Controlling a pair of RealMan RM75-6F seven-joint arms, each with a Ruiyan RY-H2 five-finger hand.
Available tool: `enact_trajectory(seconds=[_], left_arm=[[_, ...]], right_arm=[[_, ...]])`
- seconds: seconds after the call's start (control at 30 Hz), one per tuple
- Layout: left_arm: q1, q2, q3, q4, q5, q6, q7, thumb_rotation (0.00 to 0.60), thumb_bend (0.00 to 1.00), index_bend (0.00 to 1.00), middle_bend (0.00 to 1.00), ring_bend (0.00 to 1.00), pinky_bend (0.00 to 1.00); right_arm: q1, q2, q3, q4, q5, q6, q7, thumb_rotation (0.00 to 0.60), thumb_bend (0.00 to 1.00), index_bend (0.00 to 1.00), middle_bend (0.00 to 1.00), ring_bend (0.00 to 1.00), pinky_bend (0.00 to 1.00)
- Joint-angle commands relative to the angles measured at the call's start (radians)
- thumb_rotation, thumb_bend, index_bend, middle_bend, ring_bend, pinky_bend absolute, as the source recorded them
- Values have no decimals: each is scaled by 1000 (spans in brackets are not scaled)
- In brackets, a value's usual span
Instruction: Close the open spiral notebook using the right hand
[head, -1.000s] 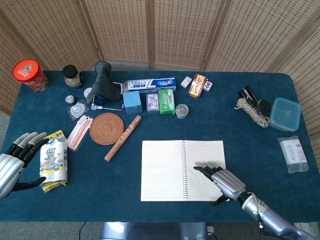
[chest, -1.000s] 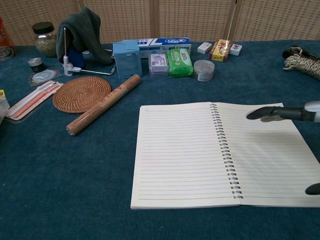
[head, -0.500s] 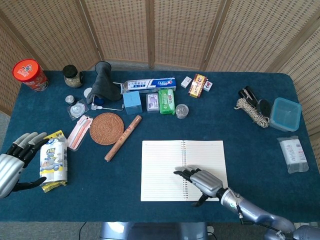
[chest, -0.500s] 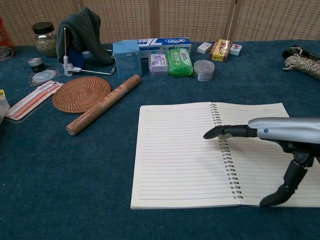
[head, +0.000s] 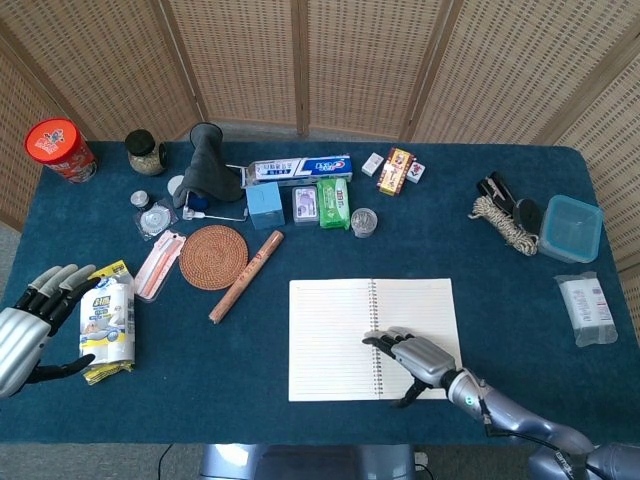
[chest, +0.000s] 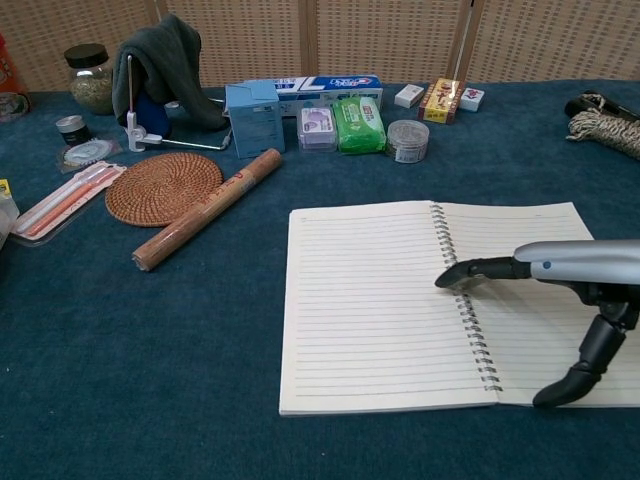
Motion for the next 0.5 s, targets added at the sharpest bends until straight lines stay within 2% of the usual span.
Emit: enact_trajectory(seconds=[0.03,0.5], left_arm=[[0,3,-1,-5,0,-1,4,600,5,0,0,0,55],[-16,-12,-5,-15,4,-31,17,600,5,0,0,0,55]], right_arm=[[-27,28,-27,-17,-18,42,-6,524,0,65,90,0,0],[-128,100,-111,-83,-41,171,-28,493,5,65,63,0,0]])
